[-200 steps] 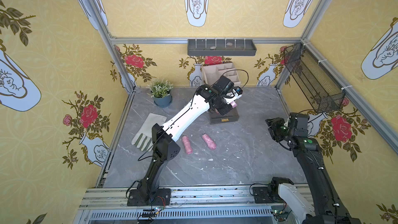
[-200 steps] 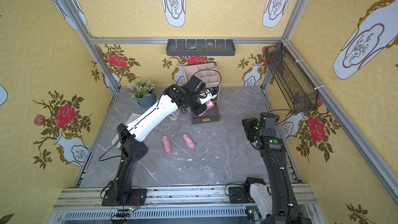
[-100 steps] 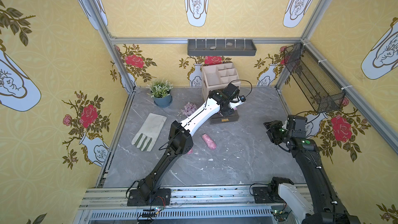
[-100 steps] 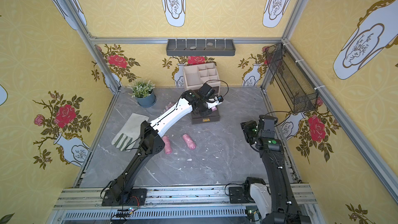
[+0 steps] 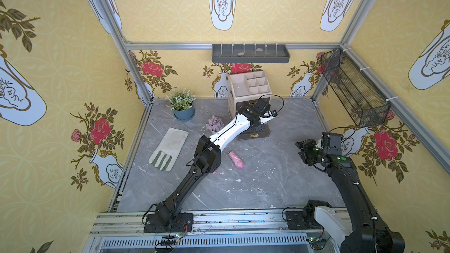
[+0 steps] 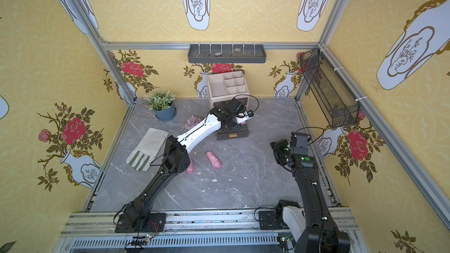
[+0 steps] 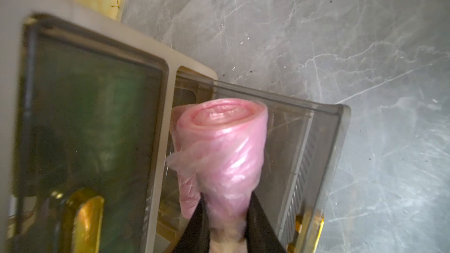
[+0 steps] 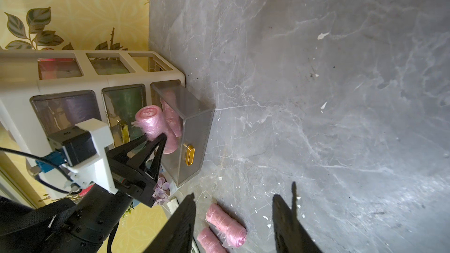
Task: Sort the rolls of trash bags by color and place them into the drawer
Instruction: Place the roll of trash bags in the drawer.
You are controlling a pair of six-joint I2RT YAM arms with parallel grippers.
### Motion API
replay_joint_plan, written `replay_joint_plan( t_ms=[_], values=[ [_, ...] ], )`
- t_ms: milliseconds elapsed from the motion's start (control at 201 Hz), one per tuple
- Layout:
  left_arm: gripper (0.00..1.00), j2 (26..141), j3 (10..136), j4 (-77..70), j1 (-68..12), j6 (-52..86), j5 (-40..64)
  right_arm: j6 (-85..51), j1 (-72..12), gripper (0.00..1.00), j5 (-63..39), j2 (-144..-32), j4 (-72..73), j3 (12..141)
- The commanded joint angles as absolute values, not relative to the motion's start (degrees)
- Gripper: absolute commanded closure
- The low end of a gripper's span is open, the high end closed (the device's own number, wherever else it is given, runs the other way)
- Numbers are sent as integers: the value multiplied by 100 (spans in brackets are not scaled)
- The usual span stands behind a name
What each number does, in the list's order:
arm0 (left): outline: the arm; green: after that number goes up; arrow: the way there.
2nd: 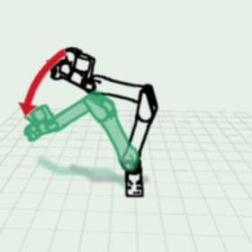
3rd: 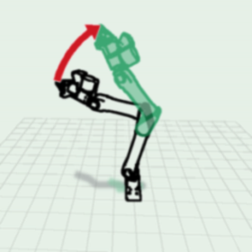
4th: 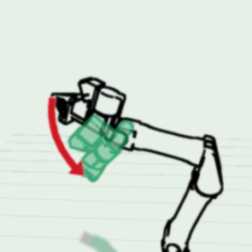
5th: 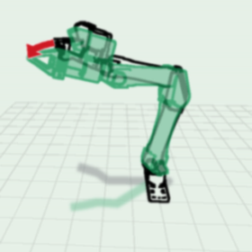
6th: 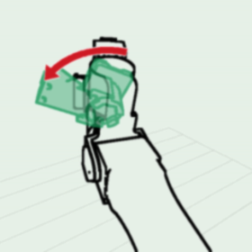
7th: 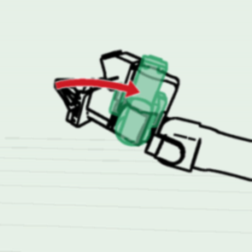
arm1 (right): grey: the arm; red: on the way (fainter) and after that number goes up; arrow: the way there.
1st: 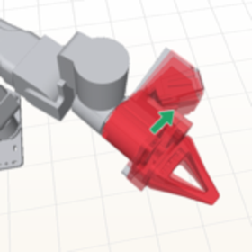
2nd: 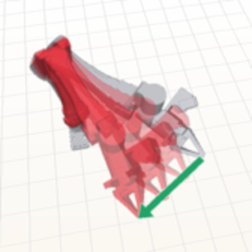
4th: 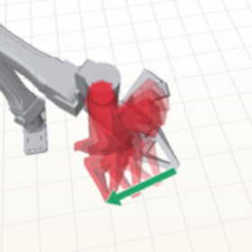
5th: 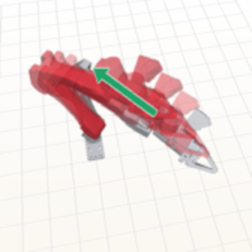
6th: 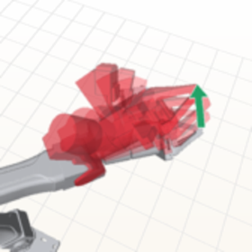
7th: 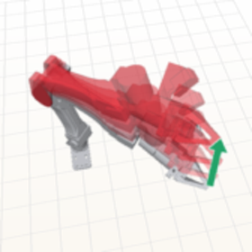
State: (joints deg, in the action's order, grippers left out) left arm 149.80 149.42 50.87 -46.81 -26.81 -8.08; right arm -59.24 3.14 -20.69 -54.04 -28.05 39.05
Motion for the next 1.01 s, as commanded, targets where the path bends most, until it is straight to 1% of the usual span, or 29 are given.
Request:
replay_joint_plan(
  t_ms=[0,662,866,1001],
  values=[
    [76,15107,14958,4799,-4658,-2821,-885,-5814,373,48,-2192,-5457,-2556,3889],
    [72,15482,15103,4615,-4581,-2917,-1143,-5796,551,48,-2370,-5528,-2436,3765],
    [67,15504,15117,4520,-4570,-2978,-1239,-5799,558,48,-2375,-5572,-2409,3771],
    [65,15477,15120,4483,-4570,-2997,-1239,-5810,568,48,-2407,-5633,-2367,3787]
  ],
)
